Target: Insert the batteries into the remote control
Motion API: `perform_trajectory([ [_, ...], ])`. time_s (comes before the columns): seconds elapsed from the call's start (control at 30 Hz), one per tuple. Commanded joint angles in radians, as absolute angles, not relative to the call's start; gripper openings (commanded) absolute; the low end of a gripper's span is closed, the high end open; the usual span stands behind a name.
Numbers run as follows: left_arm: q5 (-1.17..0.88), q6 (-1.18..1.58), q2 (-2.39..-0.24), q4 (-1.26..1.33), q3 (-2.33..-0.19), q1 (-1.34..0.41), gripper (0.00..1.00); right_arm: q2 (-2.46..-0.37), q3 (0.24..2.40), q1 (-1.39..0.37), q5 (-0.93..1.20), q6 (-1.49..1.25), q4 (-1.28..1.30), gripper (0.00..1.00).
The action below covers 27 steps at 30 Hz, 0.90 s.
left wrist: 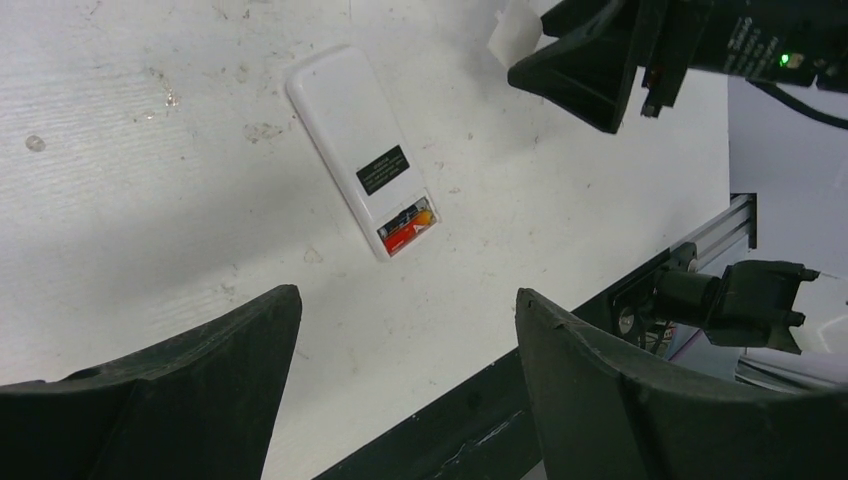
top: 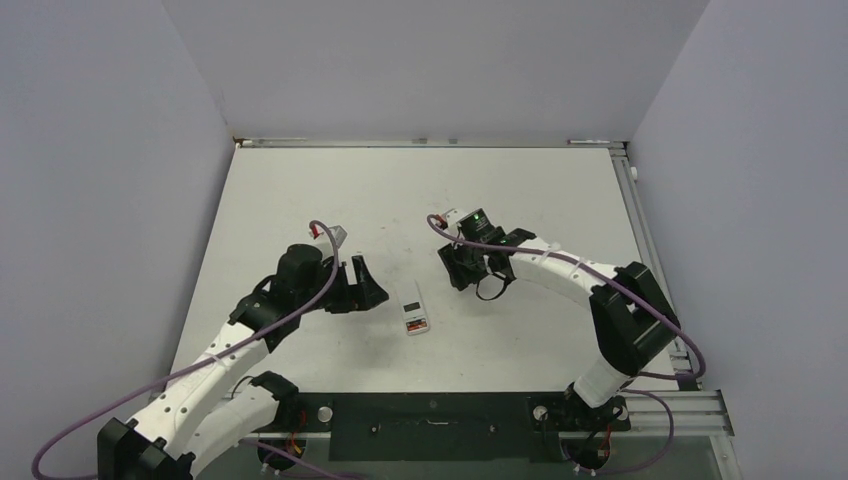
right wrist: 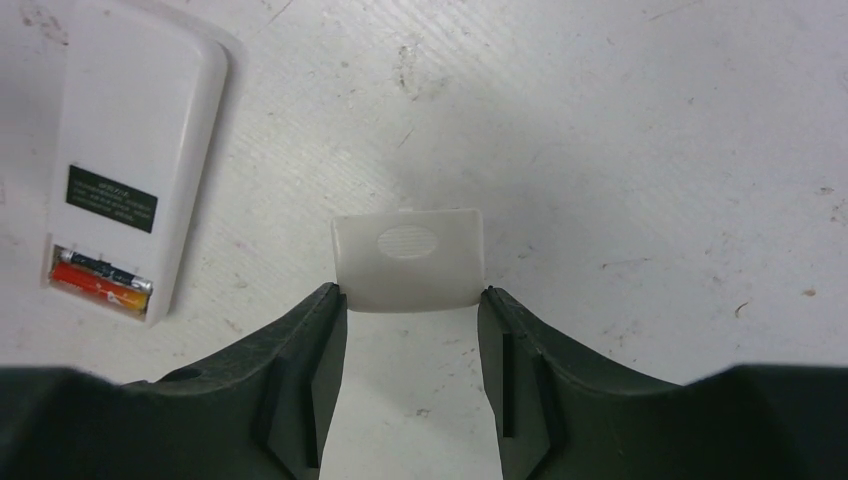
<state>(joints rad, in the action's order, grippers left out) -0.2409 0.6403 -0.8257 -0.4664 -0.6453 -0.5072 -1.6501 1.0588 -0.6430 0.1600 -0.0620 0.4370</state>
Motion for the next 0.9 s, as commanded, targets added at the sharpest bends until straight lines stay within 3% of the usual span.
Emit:
perform_trajectory([
  [0.0, -0.242, 0.68, -0.878, -0.329, -0.653, -0.503, 0.75, -1.553, 1.029, -0.676, 0.122, -0.114, 0.441, 0.14],
  [0.53, -0.191, 0.726, -1.259, -0.144, -0.814, -0.611, 0.61, -1.343, 0.917, -0.785, 0.062, -0.262, 0.439, 0.13],
  [0.87, -0.182, 0.71, -1.439, -0.153, -0.979, -0.63, 0.52, -1.327, 0.903, -0.786, -0.043, -0.299, 0.426, 0.16],
])
